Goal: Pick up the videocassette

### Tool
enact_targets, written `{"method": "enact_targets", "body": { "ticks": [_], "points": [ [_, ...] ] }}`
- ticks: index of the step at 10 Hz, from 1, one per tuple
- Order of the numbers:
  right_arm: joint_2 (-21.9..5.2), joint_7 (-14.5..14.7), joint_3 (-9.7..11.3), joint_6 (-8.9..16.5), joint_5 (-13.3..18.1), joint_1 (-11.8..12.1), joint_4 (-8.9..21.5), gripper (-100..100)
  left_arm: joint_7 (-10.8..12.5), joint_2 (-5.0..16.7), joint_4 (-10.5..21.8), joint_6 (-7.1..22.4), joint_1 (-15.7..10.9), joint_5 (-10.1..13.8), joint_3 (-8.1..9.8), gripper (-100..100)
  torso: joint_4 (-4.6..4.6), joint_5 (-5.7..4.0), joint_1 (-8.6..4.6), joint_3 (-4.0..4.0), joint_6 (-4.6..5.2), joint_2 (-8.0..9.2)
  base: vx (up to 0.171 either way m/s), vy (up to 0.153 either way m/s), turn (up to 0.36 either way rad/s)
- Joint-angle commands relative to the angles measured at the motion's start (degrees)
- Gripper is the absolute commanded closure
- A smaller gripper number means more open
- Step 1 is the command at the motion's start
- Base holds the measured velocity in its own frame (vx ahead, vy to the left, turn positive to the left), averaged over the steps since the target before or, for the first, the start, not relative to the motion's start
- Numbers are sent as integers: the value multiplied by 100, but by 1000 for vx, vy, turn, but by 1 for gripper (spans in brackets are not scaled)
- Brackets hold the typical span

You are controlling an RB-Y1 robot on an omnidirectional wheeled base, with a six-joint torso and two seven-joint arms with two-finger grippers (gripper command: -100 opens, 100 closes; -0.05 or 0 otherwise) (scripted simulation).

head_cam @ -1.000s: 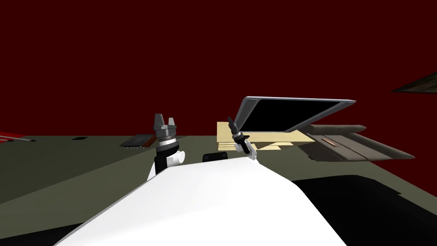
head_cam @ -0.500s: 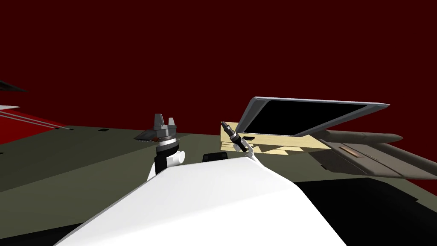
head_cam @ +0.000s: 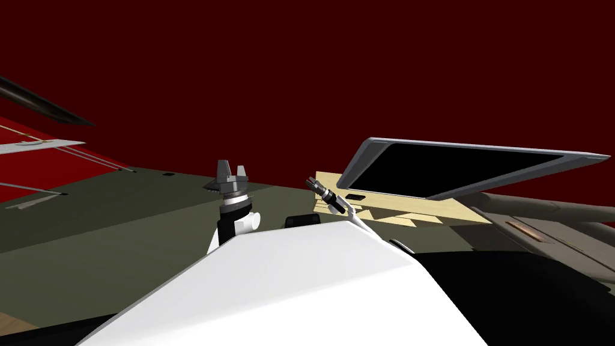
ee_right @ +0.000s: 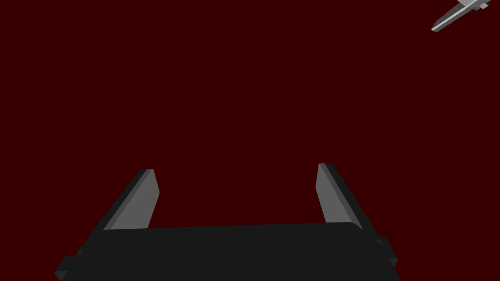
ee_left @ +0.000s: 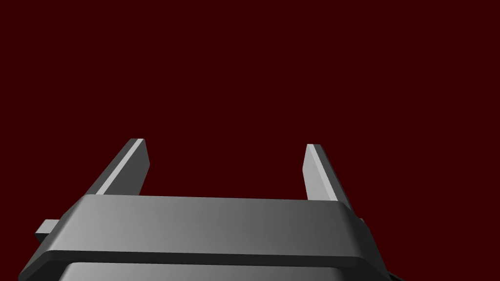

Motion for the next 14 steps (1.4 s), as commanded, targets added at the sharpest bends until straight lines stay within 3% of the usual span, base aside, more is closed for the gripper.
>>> {"method": "enact_targets", "body": {
  "ticks": [1, 2, 3, 4, 5, 6, 7, 8, 9, 10, 11, 12, 13, 14],
  "points": [
    [-85, 27, 125, 1, 63, -132, 198, -100, 0, 0, 0, 0, 0, 0, 0, 0, 0, 0, 0, 0, 0, 0, -11, 48, 106],
    [-283, 97, 365, -45, 182, -283, 413, -100, 0, 0, 0, 0, 1, 0, 1, 0, 1, -1, -5, 1, 3, 2, -10, 52, 221],
    [-283, 97, 367, -45, 182, -283, 488, -100, 0, 0, 0, 0, 0, 0, 0, 0, 0, -1, -4, 1, -1, 1, -1, 38, 65],
    [-485, 168, 613, -85, 295, -432, 729, -100, 0, 0, 0, 0, 1, 0, 1, 0, 0, -1, -9, 0, 5, 0, 0, 42, 138],
    [-485, 168, 615, -85, 295, -432, 784, -100, 0, 0, 0, 0, 0, 0, 0, 0, 0, -1, -9, -1, 1, -1, -3, 31, 99],
    [-691, 240, 857, -119, 401, -578, 1027, -100, 0, 0, 0, 0, 1, 0, 1, 0, 0, -2, -12, 0, 4, 0, -5, 30, 219],
    [-691, 240, 868, -119, 401, -578, 1087, -100, 0, 0, 0, 0, 0, 0, 0, 0, 0, -2, -13, 0, 1, 0, -2, 19, 77],
    [-903, 312, 1125, -147, 498, -719, 1266, -100, 0, 1, 0, 0, 1, 0, 1, 0, 0, -3, -16, 1, 6, 1, -2, 26, 98],
    [-903, 312, 1125, -147, 498, -719, 1395, -100, 0, 0, 0, 0, 1, 0, 1, 0, 0, -3, -16, 0, 3, 0, -1, 19, 104],
    [-1119, 384, 1386, -169, 588, -854, 1639, -100, 0, 1, 0, 0, 1, 0, 1, 0, 0, -3, -18, 0, 5, 0, -4, 14, 225],
    [-1119, 384, 1386, -169, 588, -854, 1707, -100, 0, 1, 0, 0, 0, 0, 1, 0, 1, -4, -20, 0, 2, 0, -2, 3, 88],
    [-1341, 456, 1633, -184, 668, -982, 1924, -100, 0, 1, 0, 0, 1, 0, 1, 0, 1, -4, -25, 1, 7, 1, -4, 1, 148],
    [-1341, 456, 1650, -184, 668, -982, 2022, -100, 0, 1, 0, 0, 1, 0, 1, 0, 1, -5, -26, 1, 4, 2, -4, -5, 82],
    [-1563, 528, 1905, -194, 741, -1104, 2240, -100, 0, 1, 0, 0, 1, 0, 1, 0, 1, -6, -27, 1, 6, 2, -5, -4, 155]
  ]
}}
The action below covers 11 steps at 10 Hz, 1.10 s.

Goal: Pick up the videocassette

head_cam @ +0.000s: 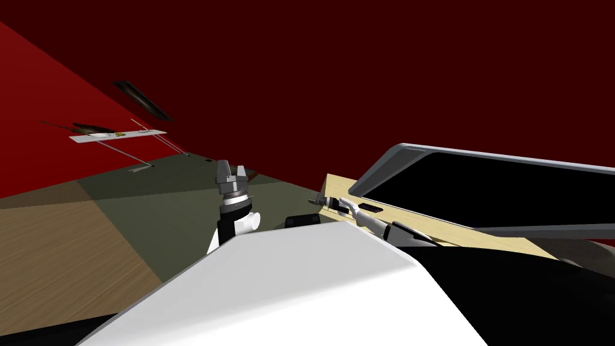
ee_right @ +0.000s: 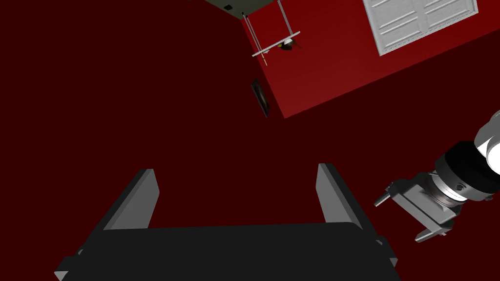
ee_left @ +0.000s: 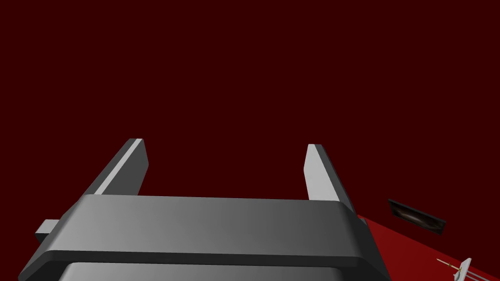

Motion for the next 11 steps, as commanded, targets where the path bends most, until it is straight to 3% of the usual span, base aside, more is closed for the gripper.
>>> {"method": "enact_targets", "body": {
  "ticks": [1, 2, 3, 5, 6, 7, 8, 9, 10, 11],
  "points": [
    [-106, 17, 156, 28, 44, -87, 195, -100, 0, 0, 0, 0, 0, 0, 0, 0, 0, 0, 0, 0, 0, 0, -6, -12, 81],
    [-333, 89, 395, 23, 108, -201, 365, -100, 0, 0, 0, 0, 1, 0, 0, 0, 0, -1, -1, 0, 2, 0, -4, -17, 161],
    [-333, 89, 424, 23, 108, -201, 284, -100, 0, 0, 0, 0, 0, 0, 0, 0, 1, 0, -3, 0, -1, 0, -5, -22, 76],
    [-333, 89, 424, 23, 108, -201, 510, -100, 0, 0, 0, 0, 1, 0, 1, 0, 0, -2, -1, 1, 3, 1, -5, -5, -13],
    [-558, 159, 693, 22, 165, -309, 760, -100, 0, 0, 0, 0, 1, 0, 0, 0, 0, -1, 3, 0, 2, 0, -6, -12, 174],
    [-558, 159, 693, 22, 165, -309, 823, -100, 0, 0, 0, 0, 0, 0, 0, 0, 0, 0, -2, 1, 0, 1, -8, -27, 78],
    [-782, 228, 940, 25, 216, -408, 1000, -100, 0, 0, 0, 0, 1, 0, 1, 0, 1, -2, -5, 1, 2, 1, -13, -34, 125],
    [-782, 228, 962, 25, 216, -408, 1132, -100, 0, 0, 0, 0, 0, 0, 0, 0, 1, -2, -11, 1, 1, 2, -11, -36, 81],
    [-1000, 297, 1184, 31, 261, -501, 1434, -100, 0, 0, 0, 0, 1, 0, 1, 0, 1, -4, -11, 1, 3, 2, -16, -46, 128],
    [-1000, 297, 1228, 31, 261, -501, 1434, -100, 0, 0, 0, 0, 0, 0, 1, 0, 1, -3, -16, 2, 2, 4, -12, -42, 72]
  ]
}}
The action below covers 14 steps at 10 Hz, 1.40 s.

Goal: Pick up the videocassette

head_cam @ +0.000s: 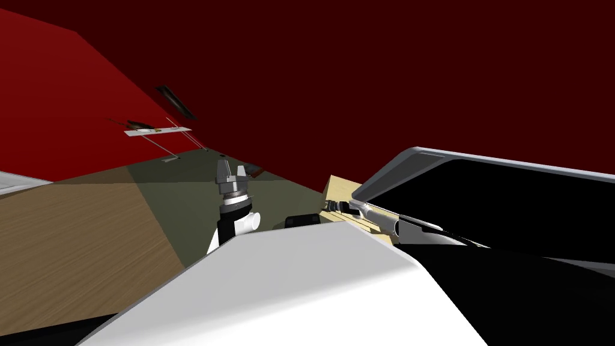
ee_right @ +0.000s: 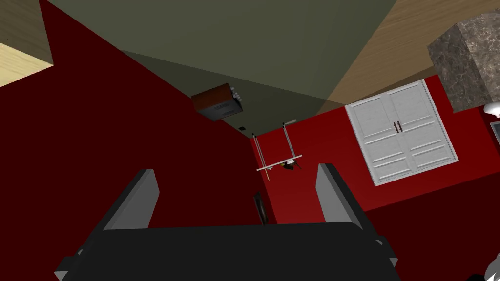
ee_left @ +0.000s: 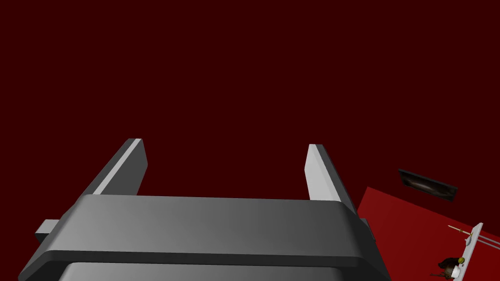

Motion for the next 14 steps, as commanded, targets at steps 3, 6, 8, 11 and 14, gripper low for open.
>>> {"method": "enact_targets", "body": {
  "ticks": [3, 6, 8, 11, 14],
  "points": [
    [-446, 98, 601, 78, 99, -205, 511, -100, 0, 0, 0, 0, -1, 0, 0, 0, 1, -1, -13, 3, -1, 5, -23, -63, 130],
    [-643, 161, 853, 85, 133, -276, 769, -100, 0, 0, 0, 0, 0, 0, 0, 0, 0, 3, 5, -1, -2, -2, -10, -29, 49],
    [-831, 222, 1097, 92, 165, -339, 1083, -100, 0, 0, 0, 0, 0, 0, 0, 0, -1, 0, 9, -2, 0, -3, -13, -26, 51],
    [-1012, 280, 1331, 96, 195, -395, 1353, -100, 0, 0, 0, 0, 0, 0, 0, 0, 1, 0, 2, 2, -1, 4, -30, -38, 77],
    [-1183, 334, 1554, 99, 225, -443, 1504, -100, 0, 0, 0, 0, 0, 0, 0, 0, 1, 3, 8, 1, -1, 2, -18, -23, 52]
  ]
}}
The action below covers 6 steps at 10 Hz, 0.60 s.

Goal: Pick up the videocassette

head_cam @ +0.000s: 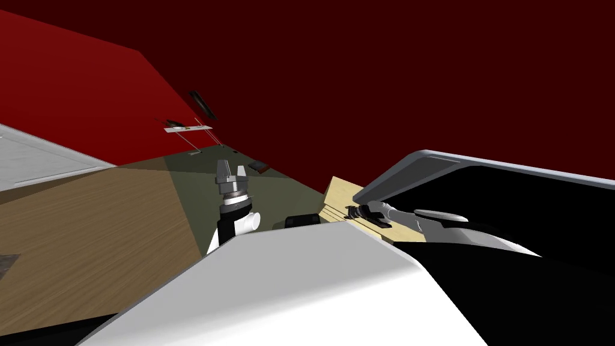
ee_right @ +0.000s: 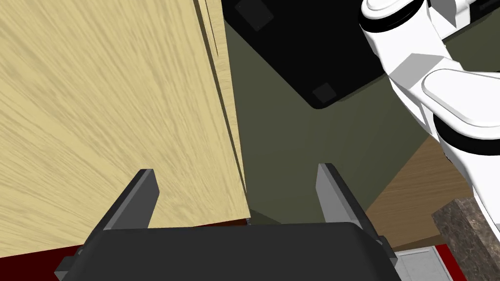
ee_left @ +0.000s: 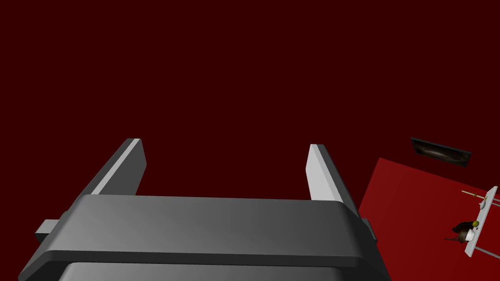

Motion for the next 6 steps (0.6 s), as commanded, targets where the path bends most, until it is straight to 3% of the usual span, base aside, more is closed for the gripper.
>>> {"method": "enact_targets", "body": {
  "ticks": [1, 2, 3, 4, 6],
  "points": [
    [146, 148, -10, -135, -18, -8, 286, -100, 0, 0, 0, 0, 0, 0, 0, 0, 0, 0, 0, 0, 0, 0, -5, -8, 3],
    [146, 148, -10, -135, -18, -8, 380, -100, 0, 0, 0, 0, 0, 0, 0, 0, -1, 0, 5, -3, 0, -4, 0, 0, 0],
    [-16, 198, 199, -134, 11, -49, 569, -100, 0, 0, 0, 0, 0, 0, 0, 0, -2, 1, 8, -4, 0, -7, -24, -30, 64],
    [-16, 198, 199, -134, 11, -49, 590, -100, 0, 0, 0, 0, 0, 0, 0, 0, 0, 2, -2, -1, -1, -1, -28, -35, 71],
    [-304, 287, 568, -139, 66, -111, 944, -100, 0, 0, 0, 0, 0, 0, 0, 0, 0, -1, -4, 1, -1, 1, -35, -44, 80]
  ]
}}
